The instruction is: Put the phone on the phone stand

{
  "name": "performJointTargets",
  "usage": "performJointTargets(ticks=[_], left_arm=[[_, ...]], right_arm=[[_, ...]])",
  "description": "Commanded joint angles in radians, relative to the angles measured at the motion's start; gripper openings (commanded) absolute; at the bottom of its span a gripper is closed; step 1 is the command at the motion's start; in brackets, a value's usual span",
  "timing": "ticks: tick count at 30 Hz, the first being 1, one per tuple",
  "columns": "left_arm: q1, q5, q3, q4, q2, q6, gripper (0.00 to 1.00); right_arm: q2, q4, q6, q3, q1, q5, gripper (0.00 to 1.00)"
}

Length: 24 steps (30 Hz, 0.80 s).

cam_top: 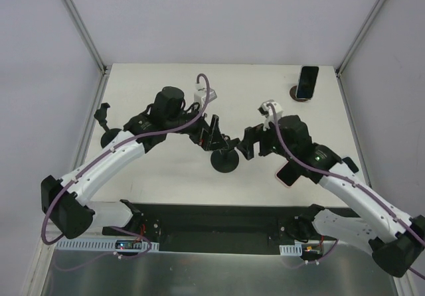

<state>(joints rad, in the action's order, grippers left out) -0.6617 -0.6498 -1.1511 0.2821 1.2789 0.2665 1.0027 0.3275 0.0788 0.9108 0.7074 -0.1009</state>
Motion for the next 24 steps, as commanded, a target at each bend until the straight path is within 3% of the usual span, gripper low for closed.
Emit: performJointTargets(ticks=[1, 2, 5, 9, 12, 18, 24], left_arm=[[-0.006, 0.139, -0.110, 0.005, -0.101, 0.100, 0.99], [-0.006, 0.175, -0.119, 0.003, -0.108, 0.096, 0.99], [-0.004, 0.291, -0.160, 0.006, -0.107, 0.070, 0.99], [-0.004, 0.315, -0.185, 0.005, -0.098, 0.001, 0.99], [-0.004, 0.348, -0.161, 0.005, -0.113, -0.055, 0.99], [-0.004, 0.397, -0.041, -0.020, -0.159, -0.119, 0.99], [-0.004, 0.374, -0.029, -0.031, -0.170, -0.128, 0.99]], right_arm=[[-0.154, 0.053, -0.316, -0.084, -0.014, 0.430, 0.96], [-0.170, 0.109, -0.388, -0.120, -0.023, 0.561, 0.96], [-0.185, 0.235, -0.563, -0.157, -0.129, 0.613, 0.96], [-0.129, 0.294, -0.686, -0.225, -0.403, 0.436, 0.96], [-0.061, 0.308, -0.714, -0.253, -0.503, 0.354, 0.96], [0.062, 0.268, -0.679, -0.288, -0.589, 0.267, 0.96], [0.221, 0.209, -0.642, -0.253, -0.608, 0.228, 0.96]])
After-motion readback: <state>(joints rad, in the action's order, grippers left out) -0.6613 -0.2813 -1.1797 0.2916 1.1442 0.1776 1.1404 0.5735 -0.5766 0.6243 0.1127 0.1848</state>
